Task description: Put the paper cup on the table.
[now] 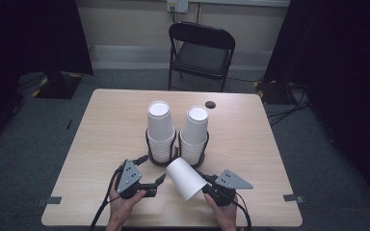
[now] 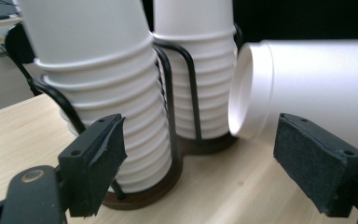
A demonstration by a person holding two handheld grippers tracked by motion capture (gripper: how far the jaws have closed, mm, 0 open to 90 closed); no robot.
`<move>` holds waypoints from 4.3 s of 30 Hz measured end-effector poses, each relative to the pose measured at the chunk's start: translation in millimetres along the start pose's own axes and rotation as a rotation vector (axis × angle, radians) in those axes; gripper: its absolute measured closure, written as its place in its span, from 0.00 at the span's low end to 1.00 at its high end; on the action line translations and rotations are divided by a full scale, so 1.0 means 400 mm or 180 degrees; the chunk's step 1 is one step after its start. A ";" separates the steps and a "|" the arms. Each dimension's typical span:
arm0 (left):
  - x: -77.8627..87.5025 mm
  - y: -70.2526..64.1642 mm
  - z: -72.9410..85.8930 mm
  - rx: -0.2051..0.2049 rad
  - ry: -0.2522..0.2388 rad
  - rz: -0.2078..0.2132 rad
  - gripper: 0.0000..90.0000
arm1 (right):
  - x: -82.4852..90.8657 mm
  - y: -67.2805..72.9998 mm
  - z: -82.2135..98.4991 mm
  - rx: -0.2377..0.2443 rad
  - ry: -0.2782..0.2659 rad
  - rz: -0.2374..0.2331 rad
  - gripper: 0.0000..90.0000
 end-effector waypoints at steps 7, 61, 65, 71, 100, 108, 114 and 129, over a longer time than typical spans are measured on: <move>0.000 -0.023 0.017 -0.0293 0.0092 0.0040 0.19 | 0.005 -0.003 0.001 -0.0073 0.0189 -0.0106 0.96; -0.014 -0.162 0.041 -0.2034 0.0298 0.0020 0.16 | -0.031 0.015 -0.022 -0.0742 0.1575 -0.0801 0.96; -0.014 -0.169 0.040 -0.2152 0.0303 -0.0037 0.15 | -0.045 0.023 -0.022 -0.0734 0.1642 -0.0842 0.96; -0.013 -0.175 0.039 -0.2255 0.0307 -0.0059 0.15 | -0.061 0.025 -0.022 -0.0812 0.1728 -0.0894 0.96; -0.027 -0.236 -0.010 -0.2010 0.0058 0.0077 0.11 | -0.116 0.037 -0.025 -0.0936 0.1938 -0.1025 0.97; -0.032 -0.241 -0.024 -0.1922 0.0032 0.0069 0.09 | -0.124 0.038 -0.026 -0.0951 0.1887 -0.1031 0.97; -0.036 -0.238 -0.025 -0.1827 0.0018 0.0063 0.09 | -0.127 0.037 -0.028 -0.0955 0.1834 -0.0989 0.97; -0.052 -0.220 -0.014 -0.1480 -0.0072 0.0258 0.10 | -0.109 0.023 -0.039 -0.0961 0.1613 -0.0803 0.82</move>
Point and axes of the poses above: each handheld gripper's, and its own axes: x roughly backward along the jaws, z roughly out of its underside, y roughly to its left, the point moved 8 cm from there along -x, roughly forward along the jaws, and after that the axes turned 12 degrees about -z, right-handed, at the moved point
